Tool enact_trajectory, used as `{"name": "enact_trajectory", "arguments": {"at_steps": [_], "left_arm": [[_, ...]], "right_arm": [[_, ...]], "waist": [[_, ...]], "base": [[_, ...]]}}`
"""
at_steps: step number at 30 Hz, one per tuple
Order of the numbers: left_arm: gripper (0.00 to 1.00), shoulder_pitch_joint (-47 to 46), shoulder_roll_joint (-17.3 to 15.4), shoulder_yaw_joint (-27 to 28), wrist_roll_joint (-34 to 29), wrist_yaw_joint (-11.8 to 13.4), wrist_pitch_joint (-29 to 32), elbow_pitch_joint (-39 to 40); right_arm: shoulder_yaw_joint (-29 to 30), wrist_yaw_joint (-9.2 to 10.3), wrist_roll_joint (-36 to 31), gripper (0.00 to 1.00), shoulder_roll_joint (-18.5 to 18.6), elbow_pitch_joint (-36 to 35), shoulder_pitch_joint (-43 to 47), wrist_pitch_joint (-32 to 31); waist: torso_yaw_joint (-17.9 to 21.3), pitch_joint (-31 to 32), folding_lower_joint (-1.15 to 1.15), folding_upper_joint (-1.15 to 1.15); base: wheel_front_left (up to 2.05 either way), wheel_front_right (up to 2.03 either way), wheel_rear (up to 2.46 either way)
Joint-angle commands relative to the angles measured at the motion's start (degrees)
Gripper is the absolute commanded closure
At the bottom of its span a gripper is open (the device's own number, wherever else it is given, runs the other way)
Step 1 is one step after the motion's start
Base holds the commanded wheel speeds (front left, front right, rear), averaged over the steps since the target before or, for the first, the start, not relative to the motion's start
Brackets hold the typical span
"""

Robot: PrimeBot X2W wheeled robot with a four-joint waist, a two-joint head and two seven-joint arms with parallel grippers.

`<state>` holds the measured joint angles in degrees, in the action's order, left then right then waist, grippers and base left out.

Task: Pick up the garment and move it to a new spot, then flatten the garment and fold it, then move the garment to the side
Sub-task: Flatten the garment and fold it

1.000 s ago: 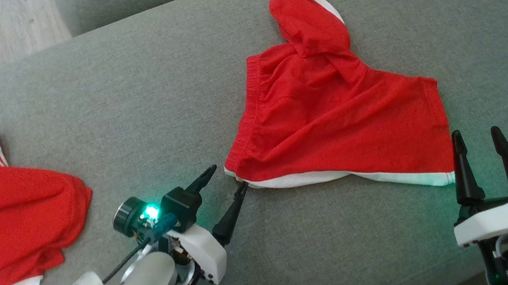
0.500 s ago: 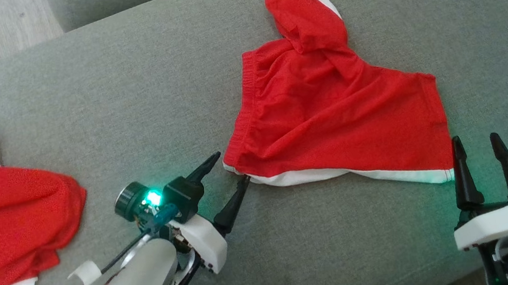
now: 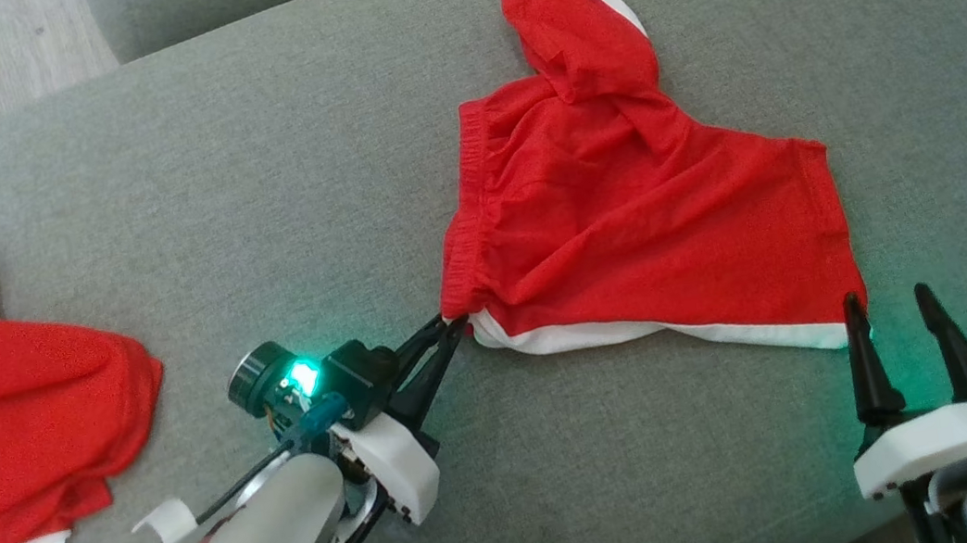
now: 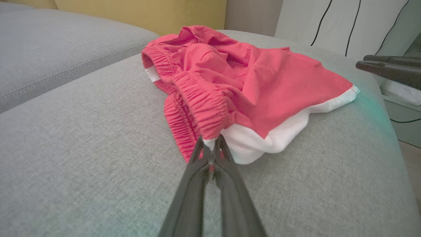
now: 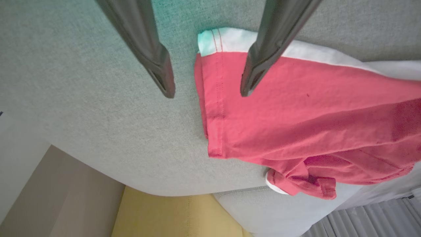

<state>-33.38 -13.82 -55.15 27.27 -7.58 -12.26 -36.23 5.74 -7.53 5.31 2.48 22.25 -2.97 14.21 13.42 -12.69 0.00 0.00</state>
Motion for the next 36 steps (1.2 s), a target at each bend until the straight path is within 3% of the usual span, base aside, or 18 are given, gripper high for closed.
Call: {"name": "enact_trajectory", "arguments": {"at_steps": [1,22,36], "left_arm": [[1.00,-2.59,-1.33,1.57,0.55,0.09,-0.87,1.39],[1.00,-0.02,-2.01,0.22,1.20,1.75,-0.63,4.52],[1.00,-0.72,-2.60,-0.31,1.64,2.19,0.47,5.62]], "right_arm": [[-1.50,0.04,-0.56,0.00,0.40,-1.03,-0.71,0.48],[-1.69,0.04,-4.11,0.00,0.40,5.03,-1.83,-6.95],[-2.57,0.04,-4.23,0.00,0.40,5.64,-3.46,-7.49]], "waist": [[-0.01,0.04,0.00,0.00],[-1.13,1.01,0.00,0.00],[-1.57,0.07,0.00,0.00]], "base": [[0.00,0.00,0.00],[0.00,0.00,0.00],[0.00,0.00,0.00]]}}
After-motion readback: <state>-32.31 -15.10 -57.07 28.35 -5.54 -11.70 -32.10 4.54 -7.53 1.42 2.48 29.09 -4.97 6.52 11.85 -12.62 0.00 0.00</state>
